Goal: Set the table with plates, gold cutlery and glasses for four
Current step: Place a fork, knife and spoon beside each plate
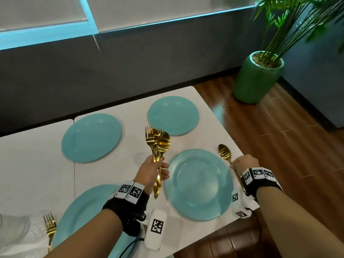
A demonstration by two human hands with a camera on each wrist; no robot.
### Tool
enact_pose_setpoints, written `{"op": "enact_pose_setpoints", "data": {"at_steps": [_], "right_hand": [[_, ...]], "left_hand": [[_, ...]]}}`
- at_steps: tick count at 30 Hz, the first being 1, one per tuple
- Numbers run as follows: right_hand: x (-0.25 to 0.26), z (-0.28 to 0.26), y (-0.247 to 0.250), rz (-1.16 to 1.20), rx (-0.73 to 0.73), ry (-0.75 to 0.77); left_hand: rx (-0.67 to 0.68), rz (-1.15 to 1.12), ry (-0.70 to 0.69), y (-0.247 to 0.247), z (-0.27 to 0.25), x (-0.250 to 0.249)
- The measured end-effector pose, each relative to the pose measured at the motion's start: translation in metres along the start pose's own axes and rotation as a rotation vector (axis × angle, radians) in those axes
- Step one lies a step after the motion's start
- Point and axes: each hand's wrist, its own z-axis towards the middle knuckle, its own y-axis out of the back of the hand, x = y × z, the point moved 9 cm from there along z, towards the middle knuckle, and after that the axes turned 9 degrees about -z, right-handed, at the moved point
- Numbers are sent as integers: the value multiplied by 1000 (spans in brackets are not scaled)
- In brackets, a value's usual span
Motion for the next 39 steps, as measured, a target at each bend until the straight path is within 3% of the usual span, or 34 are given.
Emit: {"op": "enact_pose_setpoints", "data": {"at_steps": [8,13,18,32,39], "right_hand": [[-8,7,-2,126,-16,-83],[5,-10,10,207,-44,24],[13,-25,-6,141,66,75],[-6,-20,1,121,59,58],[-26,-15,7,177,-21,24]], "left_hand": [[-12,3,22,1,4,5],[-9,-6,13,2,5,6],[-15,-19,13,1,5,6],[-12,36,-2,-3,2,7],[-24,45,1,0,2,9]]}}
